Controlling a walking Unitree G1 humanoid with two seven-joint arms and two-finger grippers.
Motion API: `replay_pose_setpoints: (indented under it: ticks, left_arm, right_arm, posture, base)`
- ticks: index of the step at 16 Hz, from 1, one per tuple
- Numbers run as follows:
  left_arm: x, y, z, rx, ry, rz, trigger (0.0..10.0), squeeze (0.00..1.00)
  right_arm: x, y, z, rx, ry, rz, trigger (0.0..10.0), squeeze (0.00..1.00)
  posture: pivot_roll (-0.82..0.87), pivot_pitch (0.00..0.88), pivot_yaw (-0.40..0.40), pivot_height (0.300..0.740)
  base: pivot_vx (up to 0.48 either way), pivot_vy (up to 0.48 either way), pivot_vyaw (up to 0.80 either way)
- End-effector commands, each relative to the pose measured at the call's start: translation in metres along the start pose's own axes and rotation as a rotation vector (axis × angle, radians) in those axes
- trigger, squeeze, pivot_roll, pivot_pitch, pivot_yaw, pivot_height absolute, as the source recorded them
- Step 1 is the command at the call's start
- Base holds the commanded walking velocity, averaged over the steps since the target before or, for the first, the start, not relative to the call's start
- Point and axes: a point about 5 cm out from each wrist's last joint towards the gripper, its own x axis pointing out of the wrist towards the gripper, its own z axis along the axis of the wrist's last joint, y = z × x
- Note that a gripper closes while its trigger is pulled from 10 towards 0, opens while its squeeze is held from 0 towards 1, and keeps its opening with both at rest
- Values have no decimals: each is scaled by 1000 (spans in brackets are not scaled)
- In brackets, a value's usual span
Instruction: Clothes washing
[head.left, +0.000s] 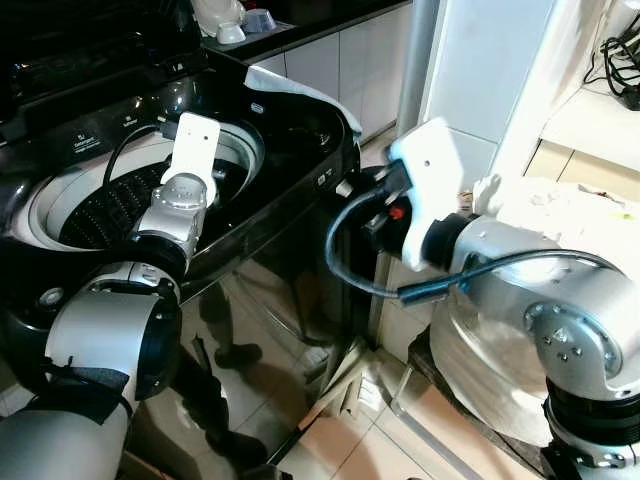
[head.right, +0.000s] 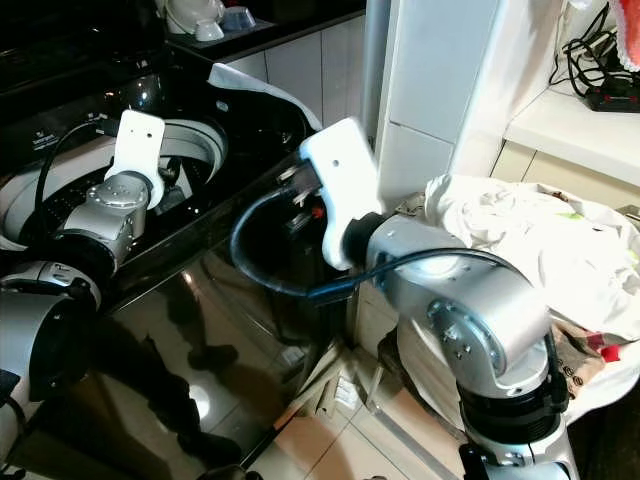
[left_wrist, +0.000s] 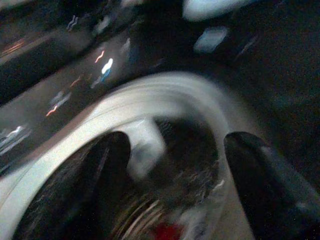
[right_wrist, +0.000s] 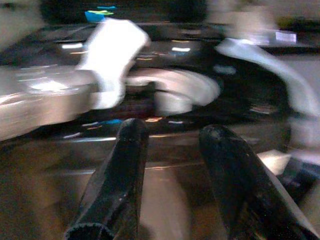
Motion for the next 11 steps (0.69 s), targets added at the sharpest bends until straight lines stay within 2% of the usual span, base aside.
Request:
replay_pose_setpoints:
  ticks: [1, 2, 3, 4, 5, 6, 7, 8, 9, 11]
  left_arm:
    - [-1, -16, 23, -55, -156, -141, 10000, 1000]
    - [-2, -26, 27, -78, -197, -217, 10000, 1000]
    - [-12, -51, 32, -123, -313, -421, 10000, 0]
    - [-25, -69, 33, -122, -409, -551, 10000, 0]
    - [-32, -76, 31, -128, -445, -613, 10000, 0]
    - [-44, -84, 29, -167, -486, -714, 10000, 0]
    - [-50, -88, 28, -189, -496, -772, 10000, 0]
    - [-66, -96, 23, -237, -484, -951, 10000, 0]
    - [-83, -103, 17, -211, -479, -1121, 10000, 0]
    - [-102, -108, 13, -185, -469, -1236, 10000, 0]
  right_arm:
    - [-4, -35, -1, -26, 44, -254, 10000, 0]
    - [-8, -45, -3, -55, 71, -328, 10000, 0]
    - [-19, -67, -4, -38, 109, -449, 10000, 0]
    - [-31, -87, -6, 37, 134, -559, 10000, 0]
    - [-37, -97, -8, 52, 145, -611, 10000, 1000]
    - [-49, -114, -15, 32, 189, -695, 10000, 1000]
    - [-54, -120, -19, 29, 209, -721, 10000, 1000]
    - [-61, -131, -30, 42, 259, -755, 10000, 1000]
    - [-65, -136, -38, 107, 285, -759, 10000, 1000]
    - [-74, -147, -47, 192, 306, -787, 10000, 1000]
  posture:
    - [-139, 0, 106, 740]
    - [-141, 0, 105, 740]
    - [-139, 0, 98, 740]
    - [-139, 0, 96, 740]
    - [-139, 0, 96, 740]
    - [-141, 0, 91, 740]
    - [-140, 0, 89, 740]
    - [-140, 0, 89, 740]
    - [-137, 0, 82, 740]
    - [-136, 0, 79, 740]
  base:
    - [0, 0, 0]
    - [0, 0, 0]
    - [0, 0, 0]
    - [0, 0, 0]
    - [0, 0, 0]
    - [0, 0, 0]
    - [0, 0, 0]
    - [0, 0, 0]
    - [0, 0, 0]
    - [0, 0, 0]
